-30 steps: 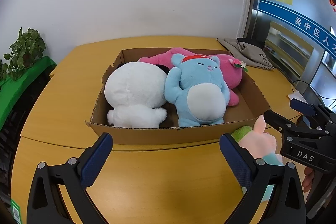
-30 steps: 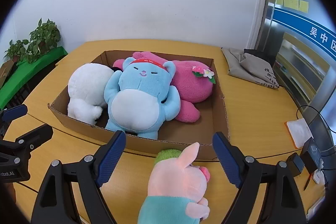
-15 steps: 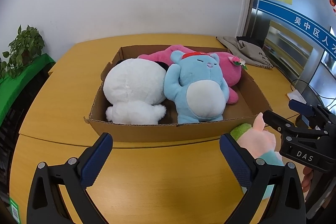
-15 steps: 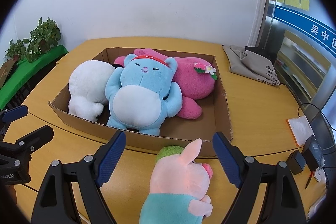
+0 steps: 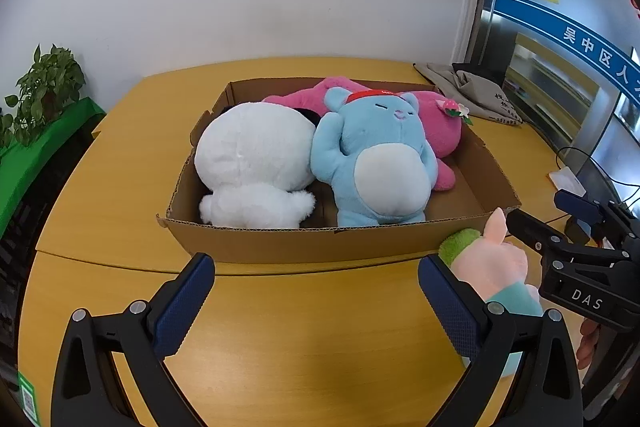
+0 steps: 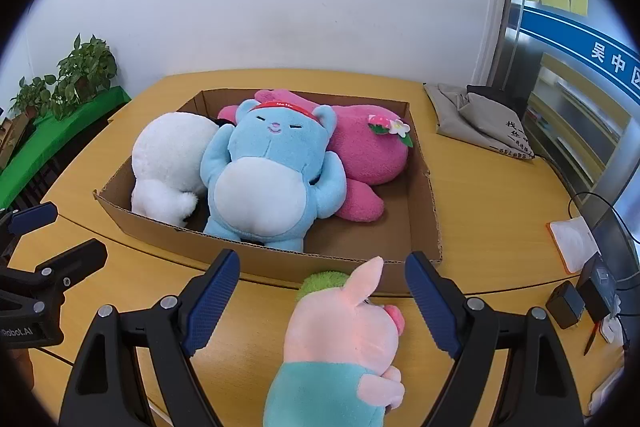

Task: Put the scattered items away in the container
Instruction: 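Move both open grippers toward the pink-and-teal plush pig, then close the right gripper on the pig's body and lift it toward the box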

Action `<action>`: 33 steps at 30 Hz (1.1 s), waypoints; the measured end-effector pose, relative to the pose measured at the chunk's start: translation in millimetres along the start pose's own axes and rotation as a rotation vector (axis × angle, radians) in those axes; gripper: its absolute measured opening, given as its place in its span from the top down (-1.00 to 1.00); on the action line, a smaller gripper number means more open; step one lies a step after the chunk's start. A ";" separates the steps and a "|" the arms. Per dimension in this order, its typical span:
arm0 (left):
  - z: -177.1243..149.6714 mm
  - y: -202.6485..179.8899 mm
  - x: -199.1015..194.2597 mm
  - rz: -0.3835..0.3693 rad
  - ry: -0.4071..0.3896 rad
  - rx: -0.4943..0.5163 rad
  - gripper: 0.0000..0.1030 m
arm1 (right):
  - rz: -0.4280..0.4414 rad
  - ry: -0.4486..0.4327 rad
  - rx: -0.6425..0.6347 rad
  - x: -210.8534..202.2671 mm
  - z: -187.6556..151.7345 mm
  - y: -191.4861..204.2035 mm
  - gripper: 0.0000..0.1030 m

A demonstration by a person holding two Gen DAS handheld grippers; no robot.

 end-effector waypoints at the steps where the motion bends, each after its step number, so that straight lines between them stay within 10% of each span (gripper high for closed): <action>1: -0.3 -0.9 0.4 -0.003 0.001 0.000 -1.00 | 0.000 0.003 0.003 0.6 -0.8 -1.3 -0.64; 13: -5.1 -32.4 24.4 -0.127 0.075 0.000 -1.00 | 0.015 0.029 0.087 -8.9 -40.4 -34.4 -0.64; 21: -13.6 -75.5 65.5 -0.322 0.224 -0.060 -1.00 | 0.066 0.161 0.113 4.9 -116.3 -36.3 -0.64; 33: -47.7 -134.7 115.6 -0.514 0.459 -0.106 -1.00 | 0.275 0.221 0.182 27.7 -144.8 -18.5 -0.61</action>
Point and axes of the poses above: each gripper's, at about its wrist camera, not at the fingertips, and x roughly the way its jaws point, y to its left, z to its top, the point moved 7 cm from there along x, roughly the way its jaws point, and after that the axes turned 5 degrees about -z, right-handed, at the moved point
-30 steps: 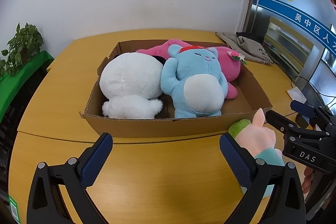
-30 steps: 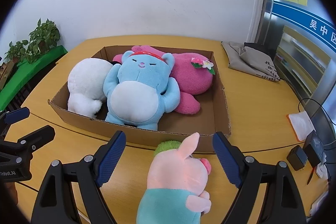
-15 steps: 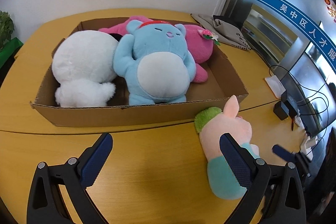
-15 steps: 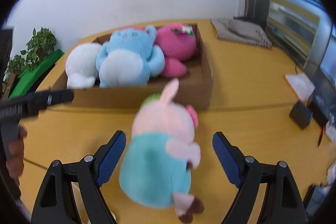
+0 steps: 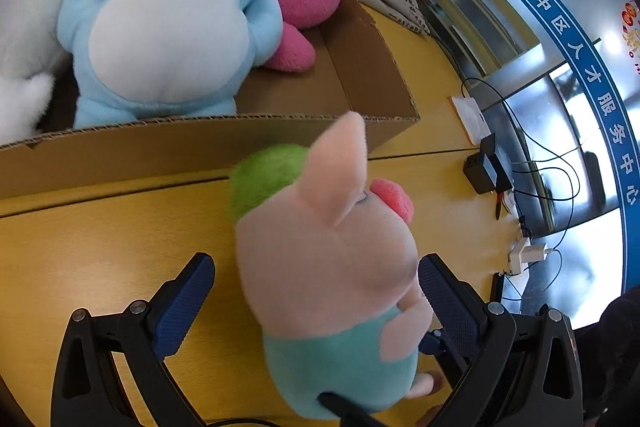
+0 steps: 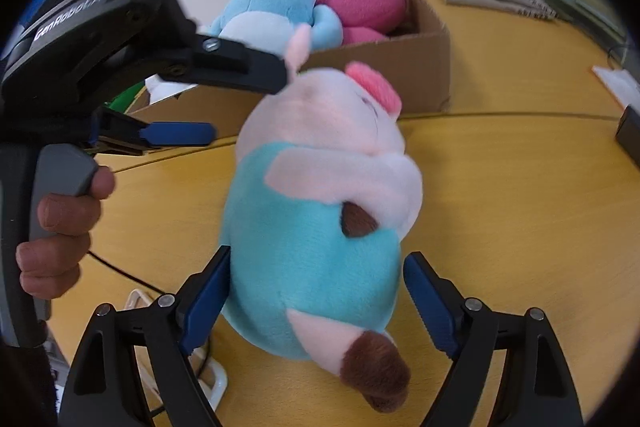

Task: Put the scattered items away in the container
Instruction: 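Close the right gripper on the pig's body and lift it toward the box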

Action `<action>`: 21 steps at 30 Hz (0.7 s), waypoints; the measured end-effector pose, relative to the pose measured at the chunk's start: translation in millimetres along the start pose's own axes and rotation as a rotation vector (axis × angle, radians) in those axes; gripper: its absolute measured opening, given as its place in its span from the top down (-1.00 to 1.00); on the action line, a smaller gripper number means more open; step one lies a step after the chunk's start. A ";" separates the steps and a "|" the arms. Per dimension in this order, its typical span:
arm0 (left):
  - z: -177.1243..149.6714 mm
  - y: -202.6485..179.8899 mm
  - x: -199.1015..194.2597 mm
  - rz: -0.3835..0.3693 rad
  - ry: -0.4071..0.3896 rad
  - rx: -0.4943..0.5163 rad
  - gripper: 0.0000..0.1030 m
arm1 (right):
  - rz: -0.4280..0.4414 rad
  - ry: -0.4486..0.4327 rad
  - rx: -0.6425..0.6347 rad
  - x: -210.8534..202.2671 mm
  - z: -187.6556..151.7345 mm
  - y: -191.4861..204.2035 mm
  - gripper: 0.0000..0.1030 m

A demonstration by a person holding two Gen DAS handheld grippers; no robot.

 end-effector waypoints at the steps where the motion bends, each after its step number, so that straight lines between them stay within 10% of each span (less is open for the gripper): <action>1: -1.7 0.1 6.6 -0.006 0.020 -0.005 -1.00 | 0.010 0.004 -0.016 1.9 -2.7 4.7 -0.61; 21: 13.1 -38.5 -37.9 0.063 -0.096 0.148 -0.60 | 0.114 -0.116 -0.037 -29.0 18.9 26.0 -0.31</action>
Point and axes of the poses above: each gripper's, at about its wrist camera, not at the fingertips, and x roughly the way its jaws point, y to its left, z to its top, the point moved 7 cm from there along x, roughly the way its jaws point, and after that the axes turned 5 degrees about -z, right-handed, at the moved point
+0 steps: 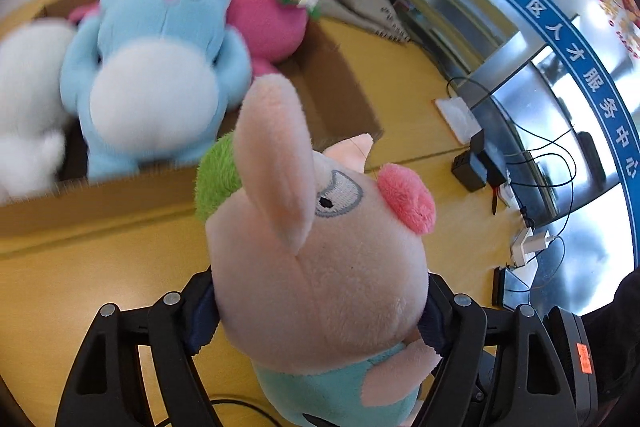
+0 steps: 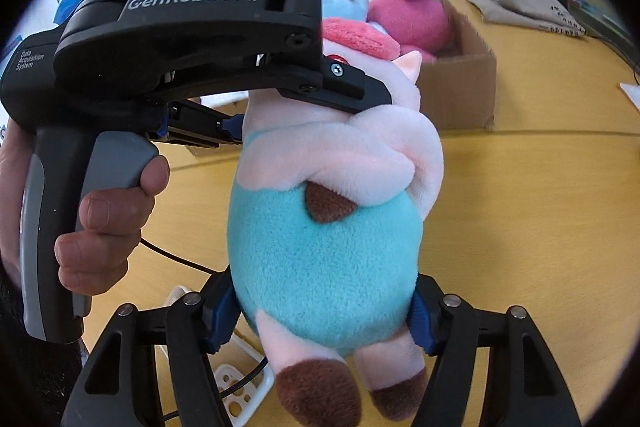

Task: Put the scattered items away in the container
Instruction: 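Close the right gripper on the pig's body and lift it toward the box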

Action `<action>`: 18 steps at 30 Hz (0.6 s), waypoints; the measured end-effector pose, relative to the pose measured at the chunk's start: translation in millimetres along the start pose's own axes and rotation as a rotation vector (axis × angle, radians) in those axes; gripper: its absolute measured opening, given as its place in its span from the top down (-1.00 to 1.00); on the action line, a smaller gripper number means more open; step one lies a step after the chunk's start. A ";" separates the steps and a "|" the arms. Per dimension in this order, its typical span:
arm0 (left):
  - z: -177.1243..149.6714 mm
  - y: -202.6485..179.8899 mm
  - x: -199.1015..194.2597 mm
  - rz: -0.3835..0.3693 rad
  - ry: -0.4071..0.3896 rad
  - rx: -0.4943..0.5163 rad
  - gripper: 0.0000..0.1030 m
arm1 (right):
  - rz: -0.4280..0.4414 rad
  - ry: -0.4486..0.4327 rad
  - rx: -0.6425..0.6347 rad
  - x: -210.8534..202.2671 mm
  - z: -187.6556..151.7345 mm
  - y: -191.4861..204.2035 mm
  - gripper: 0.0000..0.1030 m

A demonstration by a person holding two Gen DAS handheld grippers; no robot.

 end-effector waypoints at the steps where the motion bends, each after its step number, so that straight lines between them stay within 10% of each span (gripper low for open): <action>1: 9.7 -8.0 -8.4 0.010 -0.026 0.031 -0.60 | 0.007 -0.023 0.002 -4.8 8.6 0.1 -0.31; 18: 177.2 -12.4 -20.5 0.050 -0.156 0.151 -0.61 | 0.023 -0.267 -0.040 4.4 171.6 -29.3 -0.34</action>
Point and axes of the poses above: each gripper's, at about its wrist camera, not at the fingertips, and x roughly the way its jaws point, y to its left, z to its top, the point moved 7 cm from there along x, roughly the way its jaws point, and after that the axes turned 5 degrees about -z, right-handed, at the moved point
